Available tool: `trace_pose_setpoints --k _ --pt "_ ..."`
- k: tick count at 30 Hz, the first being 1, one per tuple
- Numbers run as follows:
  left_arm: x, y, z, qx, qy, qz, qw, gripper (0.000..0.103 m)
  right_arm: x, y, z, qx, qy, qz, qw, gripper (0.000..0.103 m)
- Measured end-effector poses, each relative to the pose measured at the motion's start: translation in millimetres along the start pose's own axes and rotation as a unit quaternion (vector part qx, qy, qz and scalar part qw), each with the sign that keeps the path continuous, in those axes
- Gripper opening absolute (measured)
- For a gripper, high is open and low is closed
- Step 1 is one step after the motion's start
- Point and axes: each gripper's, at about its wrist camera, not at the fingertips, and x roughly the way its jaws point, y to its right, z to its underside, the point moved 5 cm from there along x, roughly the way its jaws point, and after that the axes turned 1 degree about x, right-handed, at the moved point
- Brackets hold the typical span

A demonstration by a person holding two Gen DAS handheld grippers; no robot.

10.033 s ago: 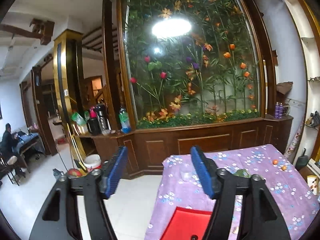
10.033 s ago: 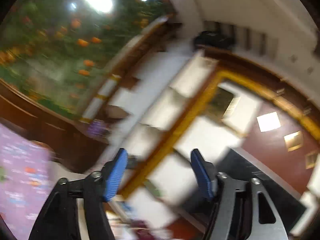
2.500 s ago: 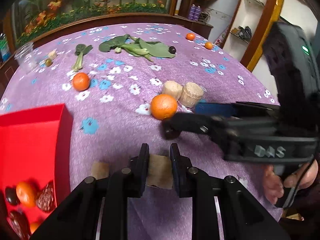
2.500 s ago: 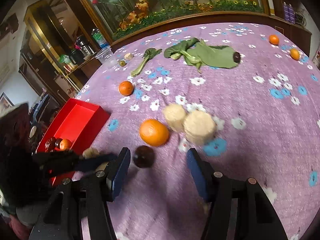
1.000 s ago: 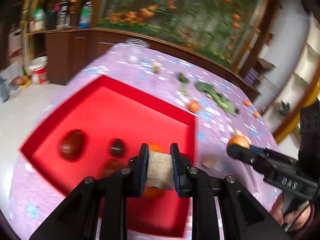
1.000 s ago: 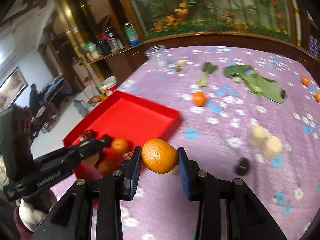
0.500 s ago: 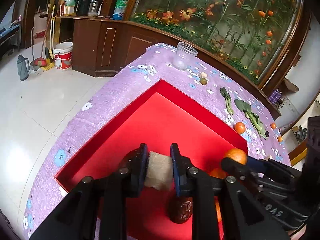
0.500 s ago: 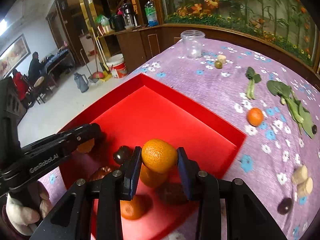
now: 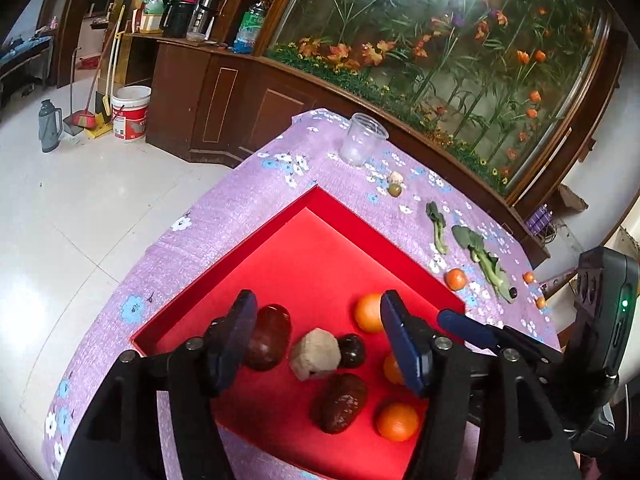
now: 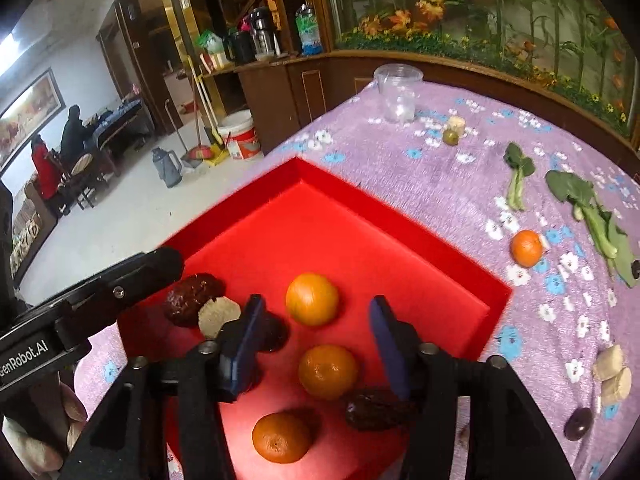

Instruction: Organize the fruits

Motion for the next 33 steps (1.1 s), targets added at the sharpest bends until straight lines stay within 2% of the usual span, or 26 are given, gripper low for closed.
trace_pose_setpoints --k 7,14,17,21,25,30,33 --pt "-19 20 4 0.013 0.01 0.007 0.9998 0.066 -30 15 14 0.029 0.016 -0.008 0.999 0.061" --pt "-26 51 16 0.042 0.003 0.014 0.999 0.066 -63 40 38 0.073 0.032 -0.017 0.997 0.061" --pt "-30 67 22 0.058 0.001 0.019 0.9981 0.067 -81 55 48 0.082 0.046 -0.009 0.996 0.062" --pt "-39 83 27 0.07 0.003 0.024 0.9972 0.068 -105 85 63 0.103 0.063 0.011 0.993 0.064" --pt "-45 90 31 0.075 0.011 0.023 0.9969 0.075 -135 128 87 0.148 0.079 0.034 0.985 0.064" --pt "-27 110 47 0.097 -0.018 0.027 0.9947 0.075 -155 181 119 0.204 0.082 0.06 0.974 0.066" --pt "-16 131 61 0.128 -0.035 0.036 0.9905 0.075 -159 208 136 0.235 0.077 0.069 0.967 0.066"
